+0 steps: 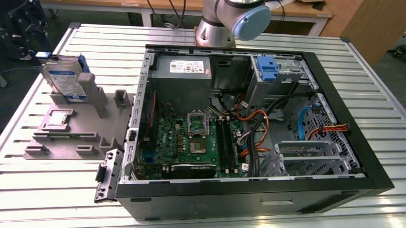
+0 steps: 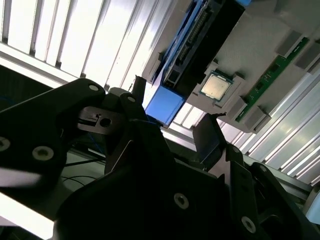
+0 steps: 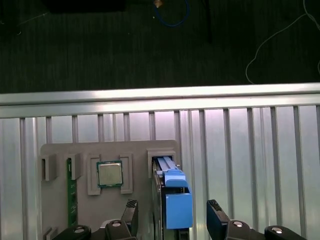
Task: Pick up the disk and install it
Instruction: 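Pick up the disk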
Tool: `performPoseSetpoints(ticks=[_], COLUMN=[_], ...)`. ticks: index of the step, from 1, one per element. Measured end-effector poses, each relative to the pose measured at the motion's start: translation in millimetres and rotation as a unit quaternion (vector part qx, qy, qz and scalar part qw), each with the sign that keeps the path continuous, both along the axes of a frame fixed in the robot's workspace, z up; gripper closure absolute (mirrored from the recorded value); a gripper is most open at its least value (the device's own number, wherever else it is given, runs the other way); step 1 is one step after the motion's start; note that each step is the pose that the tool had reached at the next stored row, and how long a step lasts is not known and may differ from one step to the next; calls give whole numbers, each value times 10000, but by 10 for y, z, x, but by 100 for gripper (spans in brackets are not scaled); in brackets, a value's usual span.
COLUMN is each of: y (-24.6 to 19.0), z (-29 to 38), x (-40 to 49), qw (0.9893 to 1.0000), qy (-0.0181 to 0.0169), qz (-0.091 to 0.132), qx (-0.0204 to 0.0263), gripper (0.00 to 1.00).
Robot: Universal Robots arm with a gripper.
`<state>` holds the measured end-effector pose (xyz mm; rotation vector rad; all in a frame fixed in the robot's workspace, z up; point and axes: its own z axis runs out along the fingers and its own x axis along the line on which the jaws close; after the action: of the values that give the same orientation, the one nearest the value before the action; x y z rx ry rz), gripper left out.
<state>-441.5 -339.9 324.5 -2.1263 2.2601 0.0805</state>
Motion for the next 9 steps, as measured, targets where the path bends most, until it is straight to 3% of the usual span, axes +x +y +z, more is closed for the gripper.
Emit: performPoseSetpoints(ticks=[5, 9], y=[0, 2], z=[-11, -67], x=[0, 0], qw=[10000, 10000], qy=[-1, 22], qz=[0, 0], qx=[2, 1], gripper=[35, 35])
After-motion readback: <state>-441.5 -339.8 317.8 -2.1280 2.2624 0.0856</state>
